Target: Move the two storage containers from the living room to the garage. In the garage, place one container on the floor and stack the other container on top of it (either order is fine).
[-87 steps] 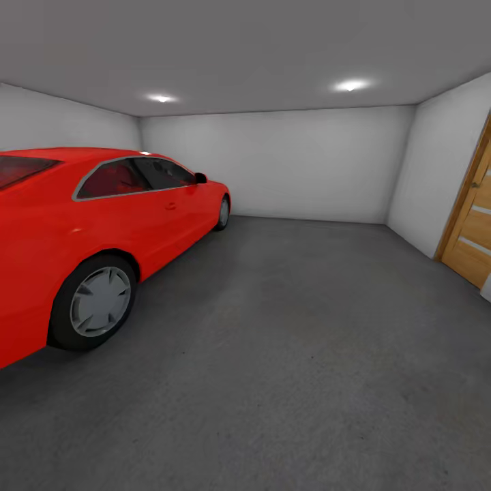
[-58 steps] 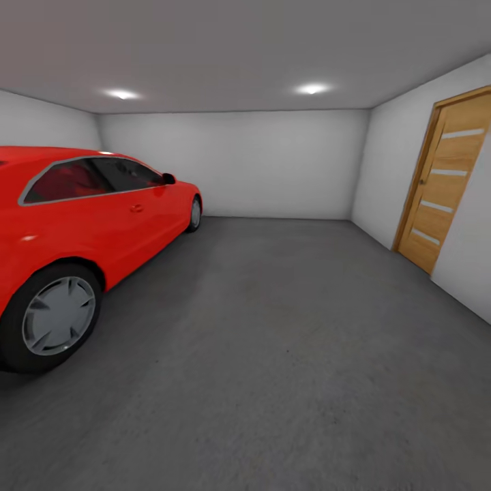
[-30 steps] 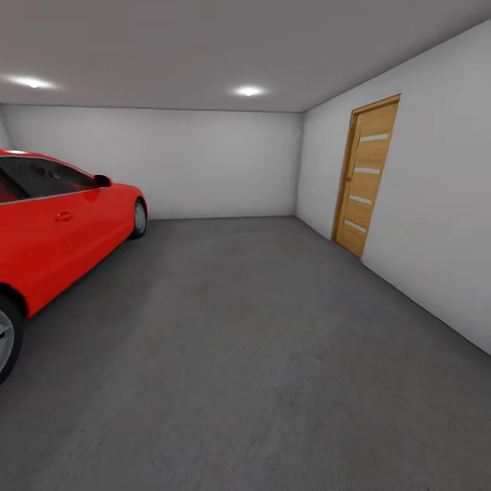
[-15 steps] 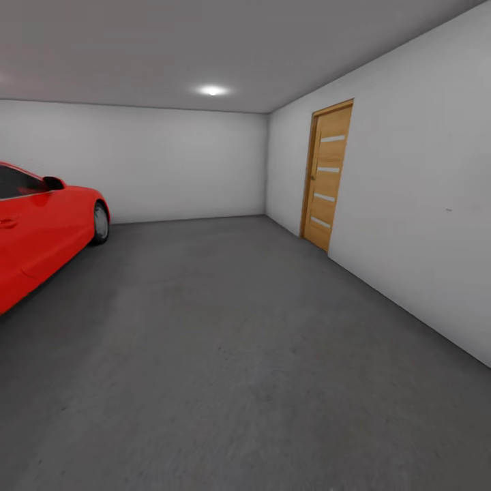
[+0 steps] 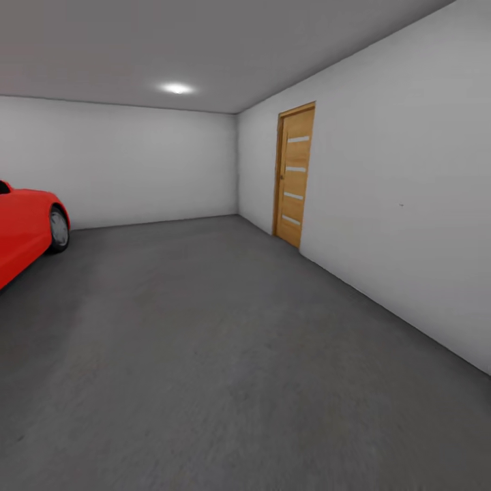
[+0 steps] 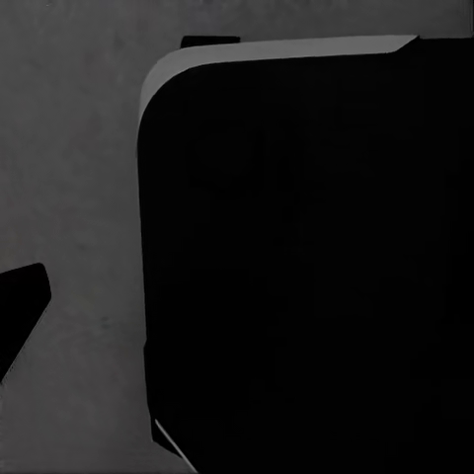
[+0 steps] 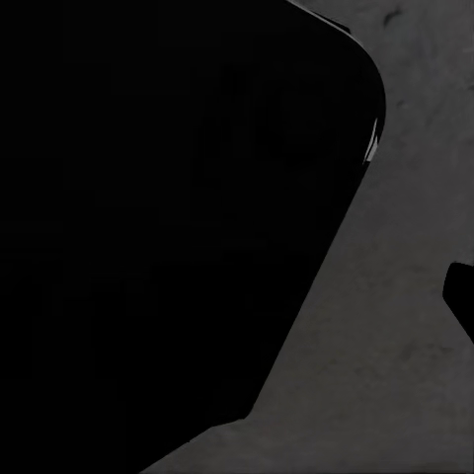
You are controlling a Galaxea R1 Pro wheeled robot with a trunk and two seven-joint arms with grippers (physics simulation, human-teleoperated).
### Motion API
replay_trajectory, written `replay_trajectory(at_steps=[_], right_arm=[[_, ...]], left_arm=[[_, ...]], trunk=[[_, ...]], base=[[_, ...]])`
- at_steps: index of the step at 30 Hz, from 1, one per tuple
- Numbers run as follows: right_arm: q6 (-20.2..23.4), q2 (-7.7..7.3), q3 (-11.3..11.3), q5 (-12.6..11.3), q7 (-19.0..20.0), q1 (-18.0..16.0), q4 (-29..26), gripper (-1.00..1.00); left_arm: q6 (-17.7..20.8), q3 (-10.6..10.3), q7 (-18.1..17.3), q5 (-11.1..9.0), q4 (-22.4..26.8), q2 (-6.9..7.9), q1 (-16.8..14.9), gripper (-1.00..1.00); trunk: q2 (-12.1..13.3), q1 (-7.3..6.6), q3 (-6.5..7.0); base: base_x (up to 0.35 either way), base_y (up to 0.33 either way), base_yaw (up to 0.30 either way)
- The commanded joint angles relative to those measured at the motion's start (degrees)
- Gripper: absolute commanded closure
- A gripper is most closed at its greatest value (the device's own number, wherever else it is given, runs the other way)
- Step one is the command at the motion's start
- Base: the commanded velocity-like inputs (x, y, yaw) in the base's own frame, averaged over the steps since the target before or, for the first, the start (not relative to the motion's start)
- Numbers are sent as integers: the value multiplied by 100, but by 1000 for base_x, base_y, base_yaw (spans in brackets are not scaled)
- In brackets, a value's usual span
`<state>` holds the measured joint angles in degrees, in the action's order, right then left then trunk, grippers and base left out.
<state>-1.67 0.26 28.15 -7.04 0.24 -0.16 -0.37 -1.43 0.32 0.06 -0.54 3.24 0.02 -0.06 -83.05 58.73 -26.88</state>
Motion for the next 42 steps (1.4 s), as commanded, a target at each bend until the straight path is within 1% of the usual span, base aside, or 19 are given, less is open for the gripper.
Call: replay_trajectory(at_steps=[1, 4, 9, 19, 42], right_arm=[[-17, 0, 48, -60, 2, -2, 2, -100], [-17, 0, 47, -60, 2, -2, 2, -100], [-17, 0, 49, -60, 2, -2, 2, -100], [-9, 0, 49, -66, 2, -2, 2, -100], [-8, 0, 50, -68, 2, -2, 2, -100]], left_arm=[[-15, 6, 2, -6, 0, -4, -1, -100], [-15, 11, -1, -8, -1, -12, 1, -100], [-8, 12, 3, -15, -6, -16, 1, -100], [-13, 28, 3, -57, -7, -10, 0, -100], [-15, 30, 3, -61, -7, -10, 4, -100]], trunk=[[-2, 0, -5], [-2, 0, -5], [-2, 0, -5], [-2, 0, -5], [-2, 0, -5]], base=[[0, 0, -270], [36, 0, -139], [236, 0, -34], [316, 0, -3], [323, 0, 0]])
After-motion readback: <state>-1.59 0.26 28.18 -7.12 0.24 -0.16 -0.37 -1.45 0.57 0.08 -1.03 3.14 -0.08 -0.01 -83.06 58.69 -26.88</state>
